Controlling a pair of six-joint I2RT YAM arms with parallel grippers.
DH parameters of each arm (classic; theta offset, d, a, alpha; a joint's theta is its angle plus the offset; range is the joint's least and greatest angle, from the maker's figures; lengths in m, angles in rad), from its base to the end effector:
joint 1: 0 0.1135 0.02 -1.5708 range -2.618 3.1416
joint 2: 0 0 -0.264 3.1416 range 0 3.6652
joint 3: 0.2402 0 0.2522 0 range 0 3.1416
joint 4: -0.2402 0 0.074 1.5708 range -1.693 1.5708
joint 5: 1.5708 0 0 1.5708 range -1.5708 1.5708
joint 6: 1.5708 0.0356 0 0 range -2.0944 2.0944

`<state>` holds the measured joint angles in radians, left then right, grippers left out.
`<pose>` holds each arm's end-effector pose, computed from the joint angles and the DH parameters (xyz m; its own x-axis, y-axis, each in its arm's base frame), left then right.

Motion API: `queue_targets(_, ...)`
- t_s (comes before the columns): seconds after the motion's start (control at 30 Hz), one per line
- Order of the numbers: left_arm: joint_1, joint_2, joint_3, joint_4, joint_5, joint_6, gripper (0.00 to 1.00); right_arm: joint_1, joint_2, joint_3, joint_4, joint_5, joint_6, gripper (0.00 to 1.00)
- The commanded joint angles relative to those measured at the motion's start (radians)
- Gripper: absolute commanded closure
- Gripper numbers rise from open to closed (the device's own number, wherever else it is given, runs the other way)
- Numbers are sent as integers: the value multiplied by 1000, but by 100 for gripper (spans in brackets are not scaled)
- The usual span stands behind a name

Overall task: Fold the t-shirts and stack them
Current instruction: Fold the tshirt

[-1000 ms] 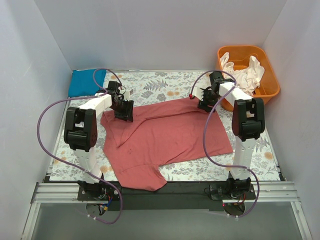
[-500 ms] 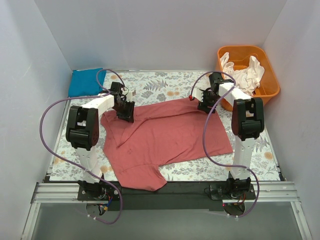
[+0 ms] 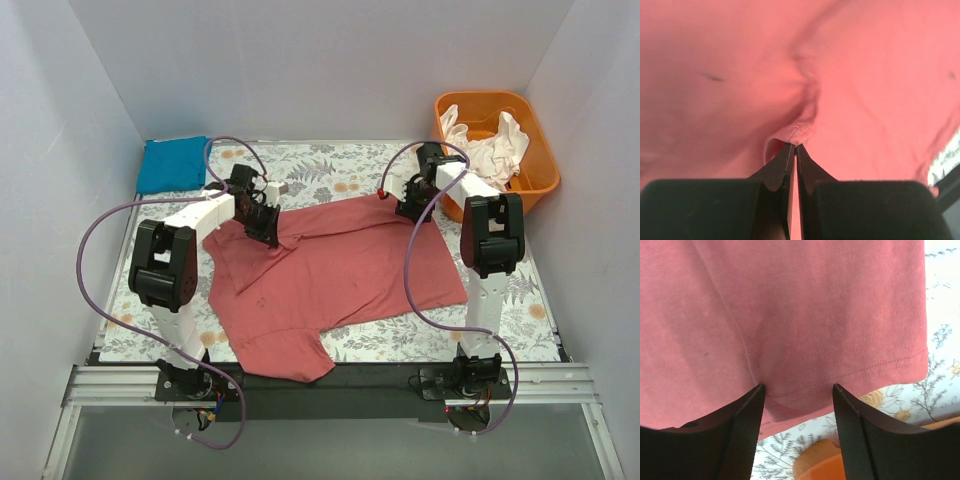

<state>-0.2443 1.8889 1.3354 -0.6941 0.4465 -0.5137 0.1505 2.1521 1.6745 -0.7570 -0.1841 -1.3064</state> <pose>0.3613 -0.1059 0.1859 -0.9739 -0.2140 -0.0754 -0.1462 0.8460 -0.5127 0.4400 0.0733 0.1719 -0.0440 -0.9665 -0.2530 -0.9550 0.1150 -0.2733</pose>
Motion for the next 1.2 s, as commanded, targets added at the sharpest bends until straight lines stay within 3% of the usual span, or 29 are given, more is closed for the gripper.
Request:
queue_targets(0.0, -69, -96, -60, -25, 66, 47, 100, -19, 64, 63, -2, 58, 27, 39)
queue_targets(0.23, -154, -117, -82, -106, 73, 161, 100, -25, 57, 87, -4, 35, 44, 44)
queue_targets(0.3, -150, -135, -73, -146, 57, 181, 94, -25, 45, 82, -2, 37, 36, 44)
queue_targets(0.43, -6, -182, -45, -140, 132, 83, 78, -23, 23, 68, -2, 41, 33, 45)
queue_targets(0.53, 123, -186, -42, -147, 138, 35, 73, -23, 2, 64, -2, 18, 51, 46)
queue_targets(0.57, 154, -197, -71, -134, 121, 30, 69, -22, -3, 62, -4, 6, 56, 46)
queue_targets(0.73, 169, -215, -154, -12, -107, -57, 69, -22, -38, 53, -2, -18, 76, 45)
queue_targets(0.87, 177, -118, -122, -1, -262, -111, 69, -19, -54, 45, -4, -49, 110, 47)
queue_targets(1.17, 232, 129, 11, 22, -417, -34, 73, -11, -23, 63, -2, -48, 156, 52)
